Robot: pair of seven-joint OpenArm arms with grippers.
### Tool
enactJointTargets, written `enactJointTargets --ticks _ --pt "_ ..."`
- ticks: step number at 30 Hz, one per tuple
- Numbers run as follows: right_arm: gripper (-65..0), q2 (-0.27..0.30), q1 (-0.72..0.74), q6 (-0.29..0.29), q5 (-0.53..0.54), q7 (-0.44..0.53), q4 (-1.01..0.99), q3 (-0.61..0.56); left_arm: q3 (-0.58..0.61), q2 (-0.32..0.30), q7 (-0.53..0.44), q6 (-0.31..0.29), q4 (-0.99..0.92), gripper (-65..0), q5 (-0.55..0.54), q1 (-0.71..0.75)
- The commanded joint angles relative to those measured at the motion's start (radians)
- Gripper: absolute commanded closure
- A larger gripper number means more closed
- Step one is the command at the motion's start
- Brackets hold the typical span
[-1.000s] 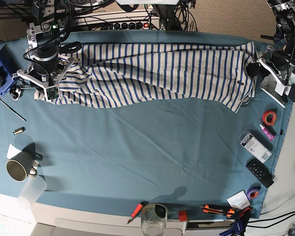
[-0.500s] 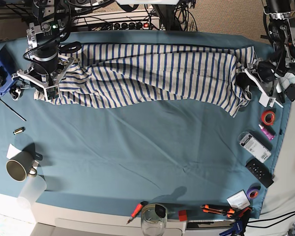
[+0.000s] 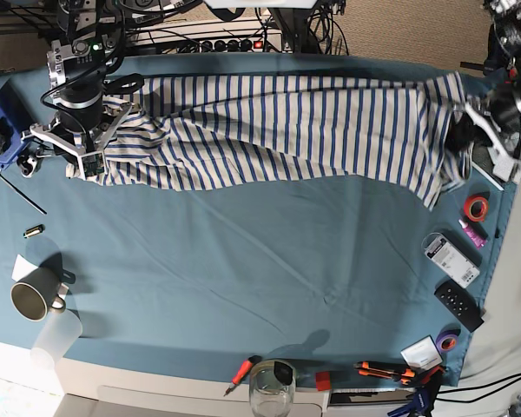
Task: Fold the T-shirt properly
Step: 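Lift the collar end with the left gripper and carry it toward the right gripper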
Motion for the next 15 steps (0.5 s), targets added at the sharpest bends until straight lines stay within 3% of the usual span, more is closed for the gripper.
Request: enactJointTargets --ticks 1,8,15 --pt "-15.6 0.011 0.005 -0.006 -0.016 0.023 0.016 0.007 -0.006 -0.014 0.001 0.0 0.027 0.0 -0.042 0.006" --pt "-15.6 0.011 0.005 -0.008 -0.016 0.026 0.016 0.007 -0.006 0.002 0.038 -0.086 0.096 0.0 -0.253 0.026" --pt "-15.6 0.008 0.005 -0.008 -0.017 0.027 0.016 0.007 0.055 0.145 0.038 -0.105 0.238 0.0 -0.302 0.041"
